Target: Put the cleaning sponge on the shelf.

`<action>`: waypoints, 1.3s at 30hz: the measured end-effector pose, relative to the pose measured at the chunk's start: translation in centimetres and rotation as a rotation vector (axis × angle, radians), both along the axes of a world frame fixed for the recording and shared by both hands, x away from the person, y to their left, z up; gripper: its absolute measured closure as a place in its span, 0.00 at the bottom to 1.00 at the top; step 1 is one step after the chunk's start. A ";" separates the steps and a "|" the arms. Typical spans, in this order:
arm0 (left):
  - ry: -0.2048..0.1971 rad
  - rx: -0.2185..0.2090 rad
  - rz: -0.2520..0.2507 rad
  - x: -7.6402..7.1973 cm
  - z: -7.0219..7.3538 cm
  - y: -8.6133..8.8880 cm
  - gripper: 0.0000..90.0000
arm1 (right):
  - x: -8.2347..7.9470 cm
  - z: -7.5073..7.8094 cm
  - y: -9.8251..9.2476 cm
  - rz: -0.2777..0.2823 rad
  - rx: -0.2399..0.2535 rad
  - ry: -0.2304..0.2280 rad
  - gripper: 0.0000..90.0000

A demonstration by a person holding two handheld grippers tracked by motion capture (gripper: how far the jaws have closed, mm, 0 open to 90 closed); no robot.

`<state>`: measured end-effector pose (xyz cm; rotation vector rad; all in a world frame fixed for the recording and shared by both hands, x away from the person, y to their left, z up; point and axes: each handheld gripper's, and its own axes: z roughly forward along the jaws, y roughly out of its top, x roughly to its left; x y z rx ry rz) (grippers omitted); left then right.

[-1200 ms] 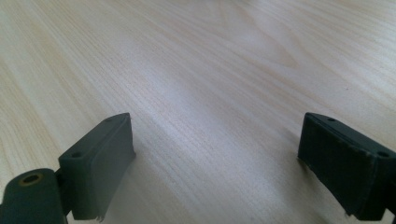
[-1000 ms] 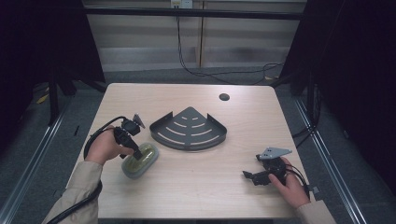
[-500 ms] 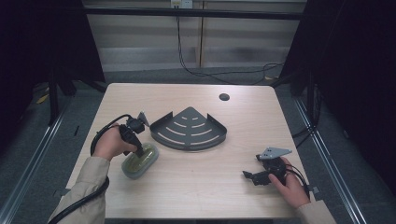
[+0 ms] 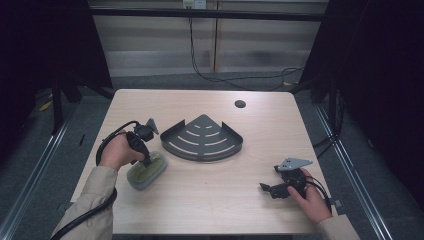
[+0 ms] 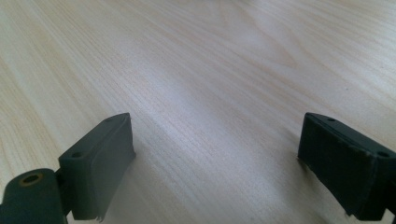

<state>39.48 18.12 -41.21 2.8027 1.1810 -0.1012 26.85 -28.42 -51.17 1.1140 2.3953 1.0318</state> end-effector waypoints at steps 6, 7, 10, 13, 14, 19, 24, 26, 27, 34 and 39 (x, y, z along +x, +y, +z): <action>0.010 0.001 0.009 -0.1 0.9 0.2 0.79 | 0.0 0.0 0.0 0.000 0.000 0.000 0.11; 0.012 0.003 0.010 -0.1 1.1 0.2 0.79 | 0.0 0.0 0.0 -0.001 0.000 0.000 0.11; 0.004 -0.002 0.003 0.0 1.5 0.2 0.79 | 0.0 0.0 0.0 0.000 0.000 0.000 0.11; 0.004 -0.003 -0.005 0.1 2.2 0.2 0.79 | 0.0 0.0 0.0 -0.001 0.001 0.001 0.11; 0.004 -0.003 -0.005 0.1 2.2 0.2 0.79 | 0.0 0.0 0.0 -0.001 0.001 0.001 0.11; -0.005 -0.017 -0.005 0.1 3.3 0.0 0.79 | 0.0 0.0 0.0 0.000 0.000 0.000 0.11; -0.009 -0.012 -0.008 0.3 4.1 0.1 0.79 | 0.0 0.0 0.0 -0.001 -0.001 0.000 0.11; -0.008 -0.017 -0.003 0.4 4.5 0.2 0.79 | 0.0 0.0 0.0 0.000 0.000 0.000 0.11; -0.009 -0.016 0.003 0.4 4.6 0.3 0.79 | 0.0 0.0 0.0 -0.001 -0.001 0.000 0.11; -0.018 -0.008 -0.015 0.5 6.6 0.1 0.79 | 0.0 0.0 0.0 0.000 0.000 0.000 0.11; -0.021 -0.009 -0.035 0.8 7.9 -0.7 0.79 | 0.0 0.0 0.0 -0.001 -0.001 0.000 0.11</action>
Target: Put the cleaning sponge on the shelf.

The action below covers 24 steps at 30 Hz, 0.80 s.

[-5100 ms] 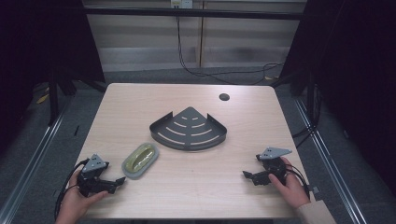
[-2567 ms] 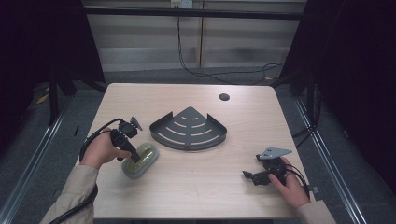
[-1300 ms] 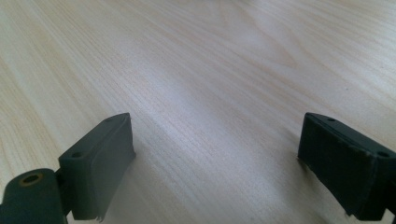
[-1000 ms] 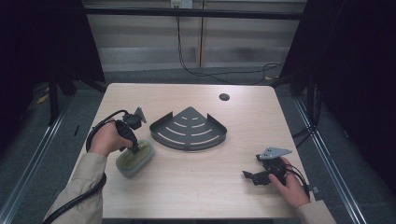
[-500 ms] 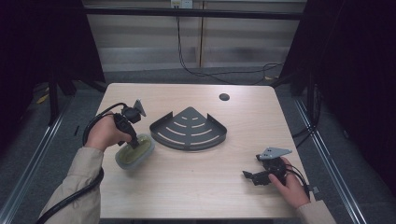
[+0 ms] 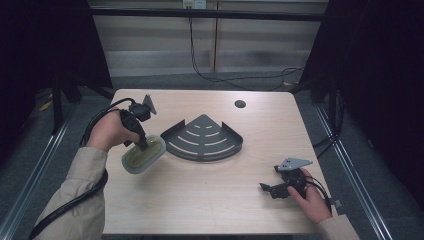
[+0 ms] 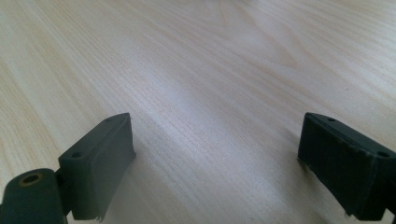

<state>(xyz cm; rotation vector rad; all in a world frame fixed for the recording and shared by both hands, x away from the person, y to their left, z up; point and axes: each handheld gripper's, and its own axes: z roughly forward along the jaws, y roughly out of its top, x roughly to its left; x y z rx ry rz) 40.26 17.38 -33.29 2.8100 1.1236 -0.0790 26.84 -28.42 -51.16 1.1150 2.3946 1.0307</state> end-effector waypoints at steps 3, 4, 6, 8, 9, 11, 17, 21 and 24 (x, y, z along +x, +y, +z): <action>0.006 -0.010 0.003 0.2 0.2 -0.2 0.79 | 0.0 0.0 0.0 0.000 0.000 0.000 0.11; 0.005 -0.007 -0.001 0.3 0.3 -0.3 0.79 | 0.0 0.0 0.0 0.002 0.002 0.001 0.11; 0.007 -0.004 -0.005 0.6 0.4 -0.5 0.79 | 0.0 0.0 0.0 0.001 -0.001 0.001 0.11; 0.006 -0.005 0.008 0.9 0.6 -0.7 0.79 | 0.0 0.0 0.0 0.002 -0.001 0.001 0.11; 0.003 -0.004 0.010 1.1 0.7 -0.8 0.79 | 0.0 0.0 0.0 0.002 -0.001 0.002 0.11; -0.004 0.000 0.014 1.4 0.9 -1.0 0.79 | 0.0 0.0 0.0 0.002 0.001 0.002 0.11; -0.011 -0.004 -0.005 1.8 1.5 -2.1 0.79 | 0.0 0.0 0.0 0.002 -0.001 0.001 0.11; -0.011 -0.007 -0.007 2.2 1.8 -2.7 0.79 | 0.0 0.0 0.0 0.002 -0.001 0.002 0.11; -0.011 -0.001 -0.012 2.6 1.9 -3.3 0.79 | 0.0 0.0 0.0 0.002 -0.002 0.001 0.11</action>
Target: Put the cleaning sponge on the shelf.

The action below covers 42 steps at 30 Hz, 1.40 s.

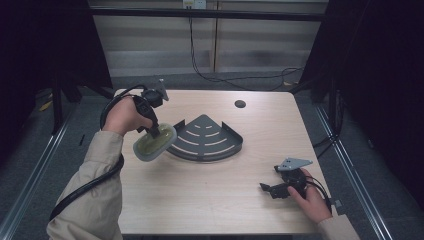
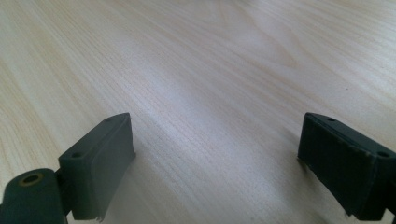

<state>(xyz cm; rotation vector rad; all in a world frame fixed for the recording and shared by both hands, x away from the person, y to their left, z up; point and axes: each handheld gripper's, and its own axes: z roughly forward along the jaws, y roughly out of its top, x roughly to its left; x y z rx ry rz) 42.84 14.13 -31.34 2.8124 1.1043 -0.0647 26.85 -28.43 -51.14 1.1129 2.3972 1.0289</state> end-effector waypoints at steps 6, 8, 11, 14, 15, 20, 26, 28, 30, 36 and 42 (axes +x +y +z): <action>0.003 -0.003 0.012 0.6 -0.3 -0.9 0.79 | 0.0 0.0 0.0 -0.001 0.001 0.001 0.11; 0.001 0.006 0.017 0.8 -0.5 -1.1 0.79 | 0.0 0.0 0.0 0.000 0.001 0.001 0.11; -0.003 0.012 0.027 1.1 -0.6 -1.4 0.79 | 0.0 0.0 0.0 0.000 0.001 0.001 0.11; -0.004 0.003 0.031 1.3 -0.6 -1.7 0.79 | 0.0 0.0 0.0 0.000 0.001 0.001 0.11; -0.008 -0.001 0.031 1.4 -0.6 -1.8 0.79 | 0.0 0.0 0.0 0.000 0.002 0.002 0.11; -0.011 0.003 0.026 1.7 -0.5 -2.4 0.79 | 0.0 0.0 0.0 -0.001 0.000 0.001 0.11; -0.013 0.002 0.021 2.4 -0.4 -3.2 0.79 | 0.0 0.0 0.0 0.001 0.001 0.001 0.11; -0.011 -0.001 0.022 2.5 -0.4 -3.5 0.79 | 0.0 0.0 0.0 0.000 0.002 0.001 0.11; -0.015 -0.005 0.015 2.7 -0.5 -3.9 0.79 | 0.0 0.0 0.0 0.001 0.001 0.000 0.11; -0.016 0.002 0.016 3.2 -0.9 -4.7 0.79 | 0.0 0.0 0.0 0.000 0.001 0.001 0.11; -0.019 0.004 0.006 3.7 -1.3 -5.3 0.79 | 0.0 0.0 0.0 0.000 0.000 0.000 0.11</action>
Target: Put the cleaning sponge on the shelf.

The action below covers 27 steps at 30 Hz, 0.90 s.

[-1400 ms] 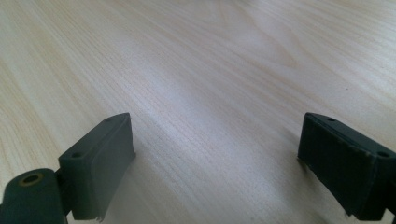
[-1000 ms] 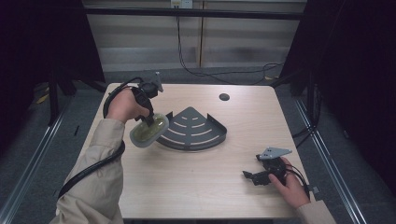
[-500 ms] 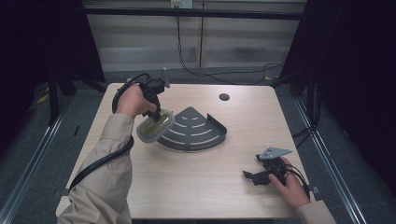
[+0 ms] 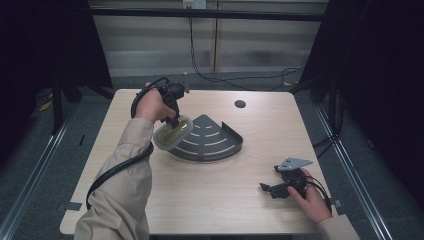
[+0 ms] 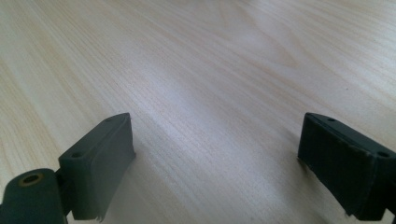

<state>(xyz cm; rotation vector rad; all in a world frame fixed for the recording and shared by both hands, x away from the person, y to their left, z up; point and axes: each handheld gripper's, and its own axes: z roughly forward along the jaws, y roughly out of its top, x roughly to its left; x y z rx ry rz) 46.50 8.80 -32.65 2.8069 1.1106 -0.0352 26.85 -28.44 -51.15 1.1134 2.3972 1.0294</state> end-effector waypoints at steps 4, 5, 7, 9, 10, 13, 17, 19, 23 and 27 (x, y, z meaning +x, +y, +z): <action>-0.003 0.005 -0.002 0.4 -0.2 -0.5 0.79 | 0.0 0.0 0.0 0.002 0.001 0.000 0.11; -0.006 0.006 -0.005 0.4 -0.2 -0.6 0.79 | 0.0 0.0 0.0 0.001 0.000 -0.001 0.11; -0.013 0.003 -0.011 0.5 -0.2 -0.8 0.79 | 0.0 0.0 0.0 0.000 0.001 0.001 0.11; -0.008 0.001 -0.017 0.6 -0.3 -1.1 0.79 | 0.0 0.0 0.0 0.001 0.001 0.000 0.11; -0.010 0.005 -0.018 0.7 -0.4 -1.2 0.79 | 0.0 0.0 0.0 0.000 0.000 0.000 0.11; -0.008 0.013 -0.027 1.1 -0.6 -1.7 0.79 | 0.0 0.0 0.0 0.001 0.001 0.000 0.11; -0.005 0.023 -0.034 1.4 -0.8 -2.1 0.80 | 0.0 0.0 0.0 0.002 0.001 0.000 0.11; -0.003 0.018 -0.024 1.5 -1.0 -2.4 0.80 | 0.0 0.0 0.0 0.001 0.000 0.000 0.11; -0.001 0.015 -0.028 1.8 -1.4 -2.7 0.80 | 0.0 0.0 0.0 0.000 0.000 0.000 0.11; 0.006 0.011 -0.029 2.1 -2.0 -2.8 0.80 | 0.0 0.0 0.0 0.002 0.000 -0.001 0.11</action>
